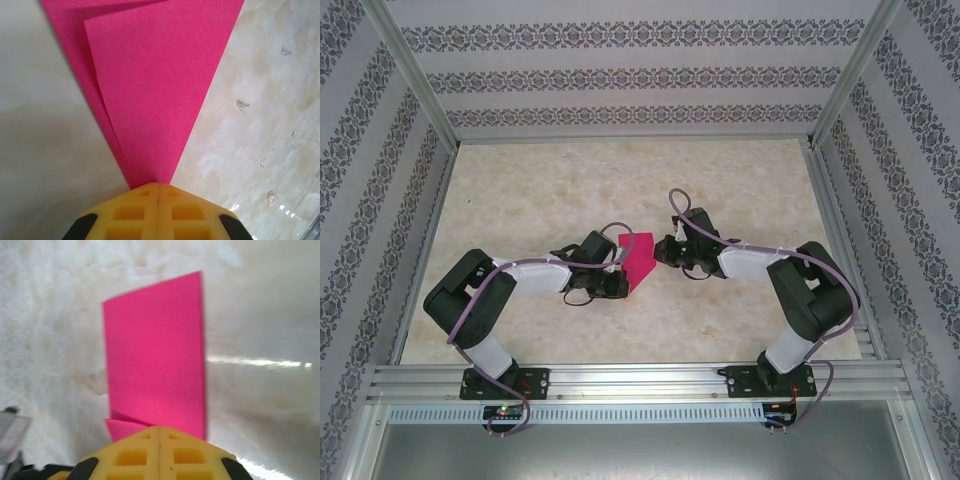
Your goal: Fold a paper plane with a square sheet of paper (pick it up from the middle)
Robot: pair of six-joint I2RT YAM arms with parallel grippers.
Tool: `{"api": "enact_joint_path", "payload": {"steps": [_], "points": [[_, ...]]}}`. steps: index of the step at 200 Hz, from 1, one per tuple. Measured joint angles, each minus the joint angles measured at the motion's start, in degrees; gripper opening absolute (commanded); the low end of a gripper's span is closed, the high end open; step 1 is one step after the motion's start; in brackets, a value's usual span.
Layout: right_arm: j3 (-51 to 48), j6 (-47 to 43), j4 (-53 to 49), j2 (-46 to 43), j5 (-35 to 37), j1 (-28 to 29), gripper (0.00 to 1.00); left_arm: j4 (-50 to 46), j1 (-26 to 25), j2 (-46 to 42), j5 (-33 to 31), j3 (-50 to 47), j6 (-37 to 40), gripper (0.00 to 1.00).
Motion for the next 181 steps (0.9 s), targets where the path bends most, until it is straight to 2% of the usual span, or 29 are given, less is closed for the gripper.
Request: {"api": "enact_joint_path", "payload": {"steps": [53, 123, 181], "points": [[0.0, 3.4, 2.2, 5.2, -0.7, 5.4, 0.0, -1.1, 0.0, 0.2, 0.0, 0.7, 0.0, 0.0], [2.9, 4.3, 0.9, 8.9, -1.6, 5.3, 0.0, -4.1, 0.0, 0.2, -0.1, 3.4, 2.4, 0.0], [3.0, 4.6, 0.7, 9.0, -1.6, 5.3, 0.0, -0.5, 0.2, 3.5, 1.6, 6.4, 4.6, 0.01]]}}
